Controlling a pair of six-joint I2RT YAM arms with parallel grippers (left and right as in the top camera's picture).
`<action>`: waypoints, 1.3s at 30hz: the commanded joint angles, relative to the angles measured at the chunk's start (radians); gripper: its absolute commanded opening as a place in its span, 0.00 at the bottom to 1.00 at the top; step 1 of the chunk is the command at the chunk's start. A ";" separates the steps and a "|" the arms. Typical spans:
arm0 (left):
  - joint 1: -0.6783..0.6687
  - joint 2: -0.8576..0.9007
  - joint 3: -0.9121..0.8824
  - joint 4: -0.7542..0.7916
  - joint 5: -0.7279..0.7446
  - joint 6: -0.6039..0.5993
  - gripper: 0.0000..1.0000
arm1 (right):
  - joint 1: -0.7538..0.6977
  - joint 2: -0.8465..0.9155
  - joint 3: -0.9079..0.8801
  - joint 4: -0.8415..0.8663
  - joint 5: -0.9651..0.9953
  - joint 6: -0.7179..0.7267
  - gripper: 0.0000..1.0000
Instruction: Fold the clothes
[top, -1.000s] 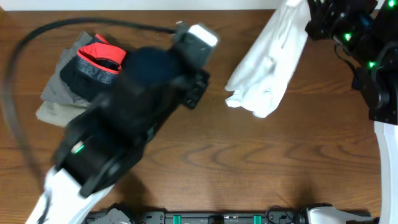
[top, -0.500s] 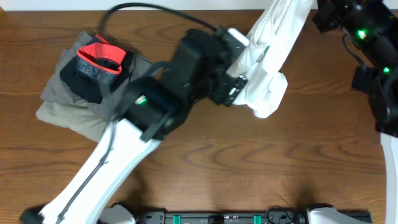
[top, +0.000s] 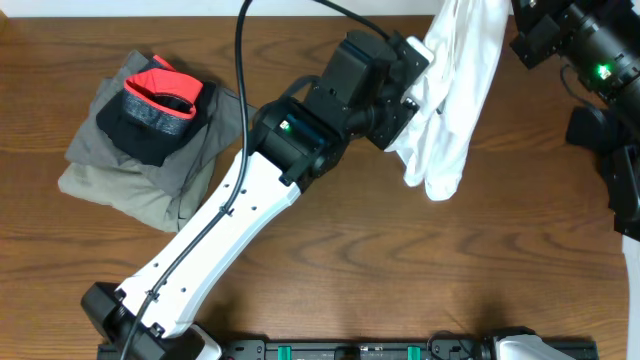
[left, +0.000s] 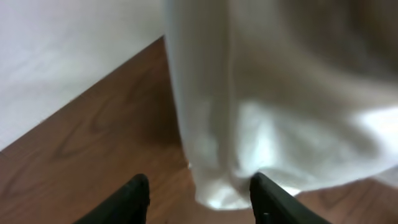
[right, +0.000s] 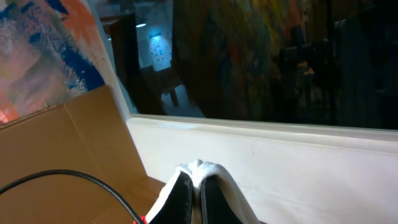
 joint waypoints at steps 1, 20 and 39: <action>0.005 -0.010 0.003 0.006 0.110 0.013 0.54 | 0.005 -0.033 0.011 0.018 -0.021 0.014 0.01; 0.005 -0.156 0.003 0.026 0.293 0.029 0.56 | 0.002 -0.094 0.011 0.200 -0.023 0.129 0.02; 0.013 -0.327 0.003 -0.069 -0.051 0.056 0.06 | -0.072 -0.088 0.011 -0.038 0.156 0.026 0.03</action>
